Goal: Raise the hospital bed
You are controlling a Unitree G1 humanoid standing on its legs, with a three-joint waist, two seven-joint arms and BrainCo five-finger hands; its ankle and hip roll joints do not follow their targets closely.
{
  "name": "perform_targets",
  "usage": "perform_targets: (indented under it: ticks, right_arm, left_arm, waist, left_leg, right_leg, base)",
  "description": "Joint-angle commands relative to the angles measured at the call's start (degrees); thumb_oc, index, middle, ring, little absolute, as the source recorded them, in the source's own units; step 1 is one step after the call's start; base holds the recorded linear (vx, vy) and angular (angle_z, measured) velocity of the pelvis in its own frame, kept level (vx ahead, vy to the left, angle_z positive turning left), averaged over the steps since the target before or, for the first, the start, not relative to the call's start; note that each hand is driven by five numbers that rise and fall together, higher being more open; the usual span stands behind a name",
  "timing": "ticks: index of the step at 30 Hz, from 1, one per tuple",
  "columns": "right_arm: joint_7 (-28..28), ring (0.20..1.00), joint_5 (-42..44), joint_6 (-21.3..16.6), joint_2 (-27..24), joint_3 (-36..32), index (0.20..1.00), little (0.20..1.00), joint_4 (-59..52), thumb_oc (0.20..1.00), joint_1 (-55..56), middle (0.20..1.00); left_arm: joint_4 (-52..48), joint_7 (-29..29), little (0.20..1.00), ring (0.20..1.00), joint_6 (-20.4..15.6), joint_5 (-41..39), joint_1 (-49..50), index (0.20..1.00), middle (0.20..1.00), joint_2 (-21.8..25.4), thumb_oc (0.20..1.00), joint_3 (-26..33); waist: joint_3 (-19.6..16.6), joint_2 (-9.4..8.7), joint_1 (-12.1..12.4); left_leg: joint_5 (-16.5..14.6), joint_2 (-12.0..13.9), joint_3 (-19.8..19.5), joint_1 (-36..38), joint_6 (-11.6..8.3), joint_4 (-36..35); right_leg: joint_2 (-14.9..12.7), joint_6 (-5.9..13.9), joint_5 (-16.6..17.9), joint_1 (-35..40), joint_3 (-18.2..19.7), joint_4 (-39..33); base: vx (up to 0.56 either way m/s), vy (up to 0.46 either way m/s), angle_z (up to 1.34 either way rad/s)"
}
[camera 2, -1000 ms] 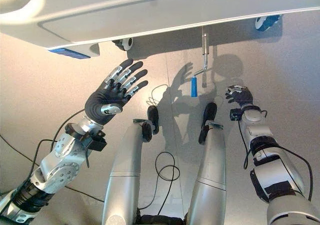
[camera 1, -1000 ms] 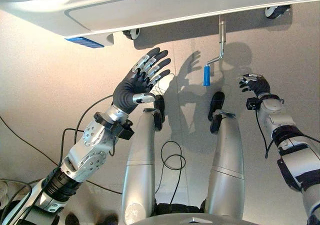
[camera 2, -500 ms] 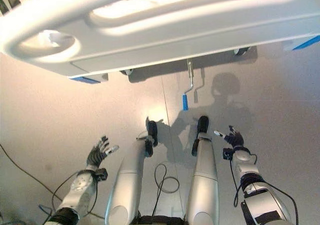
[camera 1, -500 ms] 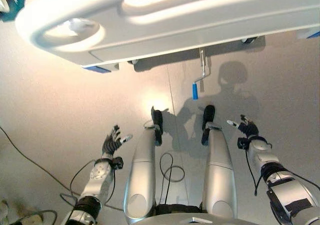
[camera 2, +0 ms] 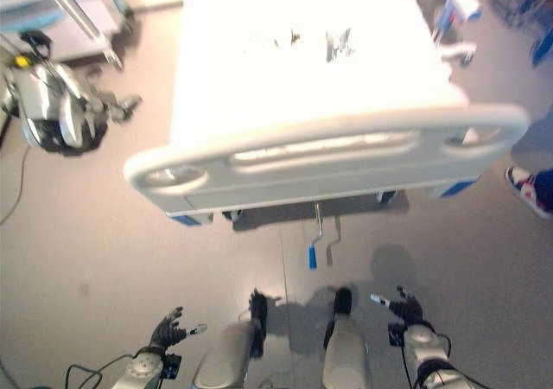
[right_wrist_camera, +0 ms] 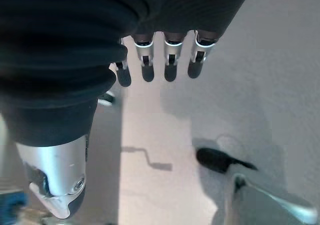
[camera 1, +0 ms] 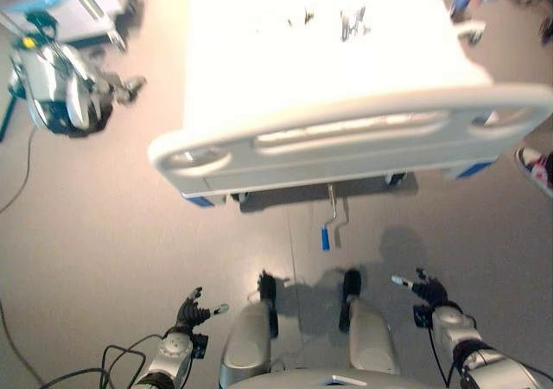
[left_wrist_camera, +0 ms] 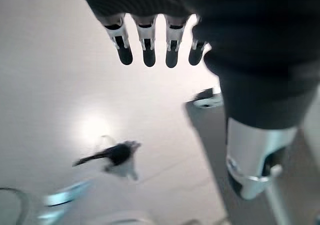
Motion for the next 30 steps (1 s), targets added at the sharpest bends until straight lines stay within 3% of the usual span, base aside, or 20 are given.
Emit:
perform_targets:
  ticks: [1, 7, 14, 30]
  right_arm:
    - [0.8, 1.000, -3.1, 1.0, 0.3, -1.7, 1.000, 1.000, -0.2, 1.000, -1.5, 1.000]
    - [1.5, 1.000, -6.2, 2.1, 2.7, -0.1, 1.000, 1.000, 0.6, 1.000, 0.9, 1.000]
    - [2.9, 1.000, -7.4, 2.8, 4.7, 1.0, 1.000, 1.000, 1.8, 1.000, 2.5, 1.000]
    - [2.6, 1.000, -7.2, 3.1, 5.5, 0.8, 1.000, 1.000, 3.6, 1.000, 2.7, 1.000]
  left_arm:
    - [2.2, -0.3, 1.000, 1.000, -0.7, 1.5, -1.7, 1.000, 1.000, 0.8, 1.000, 2.6]
    - [4.3, -0.5, 1.000, 1.000, 0.4, 1.7, -1.3, 1.000, 1.000, -1.2, 1.000, 3.8]
    - [6.5, -1.9, 1.000, 1.000, 1.6, 1.5, -0.9, 1.000, 1.000, -2.3, 1.000, 4.7]
    - [6.1, -1.9, 1.000, 1.000, 1.5, 1.2, -0.5, 1.000, 1.000, -3.0, 1.000, 4.7]
  waist:
    - [-0.6, -1.42, 0.1]
    - [-5.3, -2.50, 0.6]
    - [-8.0, -3.15, 1.1]
    - [-9.1, -3.71, 1.6]
  left_leg:
    - [6.8, -1.9, -1.1, -1.8, -0.96, -4.5]
    - [6.5, -1.8, -0.8, 2.5, -1.15, -7.7]
    - [5.6, -1.7, -0.5, 3.8, -1.20, -7.7]
    - [3.5, -2.0, -0.1, 6.8, -0.22, -7.7]
  right_leg:
    - [-1.2, 2.92, 1.5, 2.1, -0.4, -0.2]
    - [-1.1, 3.73, 3.1, 7.1, -1.3, -5.2]
    - [-1.4, 4.14, 4.0, 10.1, -1.8, -8.3]
    - [-2.1, 4.49, 3.1, 13.4, -1.6, -9.2]
  base:
    - [0.14, -0.093, 0.20]
    - [0.05, -0.035, 0.04]
    - [0.03, -0.015, 0.05]
    - [0.02, 0.001, 0.00]
